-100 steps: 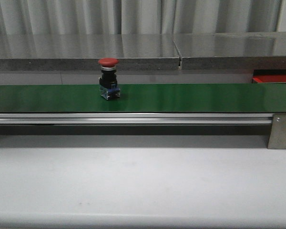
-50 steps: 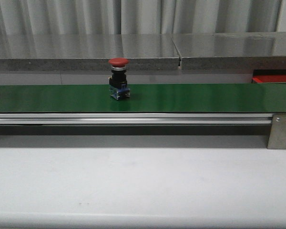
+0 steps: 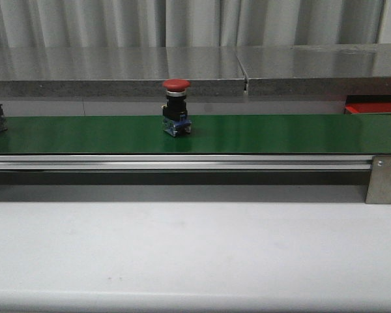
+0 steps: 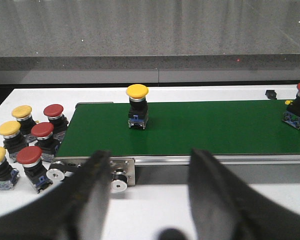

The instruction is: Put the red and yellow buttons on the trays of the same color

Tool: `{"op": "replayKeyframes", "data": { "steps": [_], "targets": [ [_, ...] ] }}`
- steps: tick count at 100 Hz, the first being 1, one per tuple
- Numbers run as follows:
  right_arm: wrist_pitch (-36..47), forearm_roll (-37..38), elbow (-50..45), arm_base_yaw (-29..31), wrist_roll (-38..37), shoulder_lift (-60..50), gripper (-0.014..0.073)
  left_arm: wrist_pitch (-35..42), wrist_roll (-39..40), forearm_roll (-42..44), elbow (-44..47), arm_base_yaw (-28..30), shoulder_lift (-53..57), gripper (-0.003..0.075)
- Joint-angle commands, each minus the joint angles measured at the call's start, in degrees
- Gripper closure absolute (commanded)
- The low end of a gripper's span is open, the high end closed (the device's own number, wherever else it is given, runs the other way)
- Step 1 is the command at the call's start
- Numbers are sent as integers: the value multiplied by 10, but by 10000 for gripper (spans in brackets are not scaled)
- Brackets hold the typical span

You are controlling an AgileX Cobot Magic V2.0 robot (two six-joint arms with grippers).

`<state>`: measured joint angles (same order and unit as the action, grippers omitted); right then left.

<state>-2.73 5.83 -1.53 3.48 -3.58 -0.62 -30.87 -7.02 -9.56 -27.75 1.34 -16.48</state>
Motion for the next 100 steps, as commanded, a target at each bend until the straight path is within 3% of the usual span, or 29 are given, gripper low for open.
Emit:
{"op": "replayKeyframes", "data": {
  "steps": [1, 4, 29, 45, 58, 70, 100],
  "targets": [
    [56, 4, 13, 0, 3, -11, 711, 51, 2, -10, -14, -4, -1, 666],
    [58, 4, 13, 0, 3, -11, 711, 51, 2, -10, -14, -4, -1, 739],
    [47, -15, 70, 0, 3, 4, 711, 51, 2, -10, -14, -4, -1, 741],
    [-92, -16, 191, 0, 3, 90, 711, 51, 2, -10, -14, -4, -1, 741],
    [-242, -12, 303, 0, 3, 207, 711, 51, 2, -10, -14, -4, -1, 741],
    [-333, -12, 400, 0, 3, 320, 711, 51, 2, -10, -14, -4, -1, 741],
    [-374, -12, 541, 0, 3, 520, 709, 51, 2, -10, -14, -4, -1, 741]
  ]
}}
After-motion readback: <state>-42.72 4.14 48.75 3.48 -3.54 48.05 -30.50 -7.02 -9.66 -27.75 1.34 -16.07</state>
